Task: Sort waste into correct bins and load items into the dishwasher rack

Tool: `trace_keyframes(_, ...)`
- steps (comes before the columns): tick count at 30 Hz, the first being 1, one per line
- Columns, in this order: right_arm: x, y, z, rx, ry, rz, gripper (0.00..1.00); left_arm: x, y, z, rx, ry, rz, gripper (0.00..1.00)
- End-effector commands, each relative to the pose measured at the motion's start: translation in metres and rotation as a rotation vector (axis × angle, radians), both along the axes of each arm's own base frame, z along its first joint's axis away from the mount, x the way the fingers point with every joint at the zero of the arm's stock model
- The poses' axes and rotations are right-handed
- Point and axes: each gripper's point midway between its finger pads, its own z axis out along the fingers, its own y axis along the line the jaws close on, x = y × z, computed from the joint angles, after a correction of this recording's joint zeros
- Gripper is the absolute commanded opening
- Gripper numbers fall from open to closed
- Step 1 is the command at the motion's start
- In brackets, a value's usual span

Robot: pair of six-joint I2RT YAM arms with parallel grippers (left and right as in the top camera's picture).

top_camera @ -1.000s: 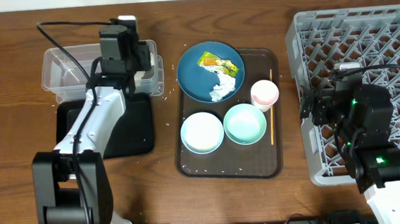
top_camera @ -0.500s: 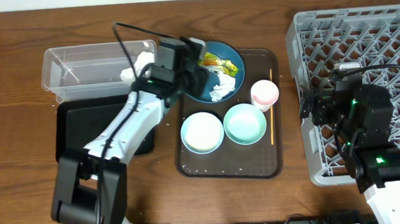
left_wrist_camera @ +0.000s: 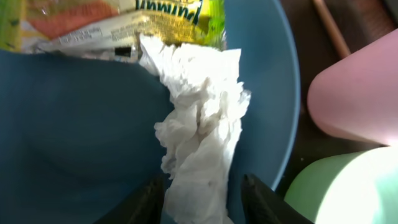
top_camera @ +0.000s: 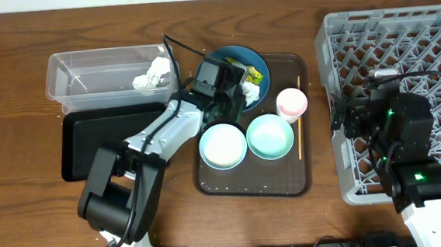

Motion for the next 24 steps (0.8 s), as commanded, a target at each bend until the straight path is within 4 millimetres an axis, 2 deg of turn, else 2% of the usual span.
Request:
trace_keyframes(1, 0.002, -0.001, 0.009, 0.008, -0.018, -0.015, 0.99, 0.001, -0.001, -0.007, 0.0, 0.025, 0.011, 0.43)
trace_keyframes(4, 0.002, -0.001, 0.009, 0.008, -0.018, -0.015, 0.99, 0.0, 0.0, -0.014, 0.008, 0.042, 0.011, 0.43)
trace_keyframes(6, 0.002, -0.001, 0.009, 0.008, -0.018, -0.015, 0.99, -0.001, 0.0, -0.016, 0.011, 0.048, 0.011, 0.38)
trace_keyframes(7, 0.002, -0.001, 0.009, 0.008, -0.018, -0.015, 0.99, -0.001, 0.0, -0.016, 0.011, 0.047, 0.011, 0.32)
trace_keyframes(9, 0.002, -0.001, 0.009, 0.008, -0.018, -0.015, 0.99, 0.001, 0.0, -0.013, 0.006, 0.038, 0.011, 0.07)
trace_keyframes(13, 0.002, -0.001, 0.009, 0.008, -0.018, -0.015, 0.99, 0.011, 0.0, -0.002, -0.017, -0.007, 0.022, 0.06)
trace_keyframes(18, 0.002, -0.001, 0.009, 0.008, -0.017, -0.015, 0.99, 0.029, 0.014, 0.033, -0.059, -0.095, 0.063, 0.06)
trace_keyframes(24, 0.002, -0.001, 0.009, 0.007, -0.015, -0.015, 0.99, 0.054, 0.059, 0.088, -0.102, -0.213, 0.17, 0.06)
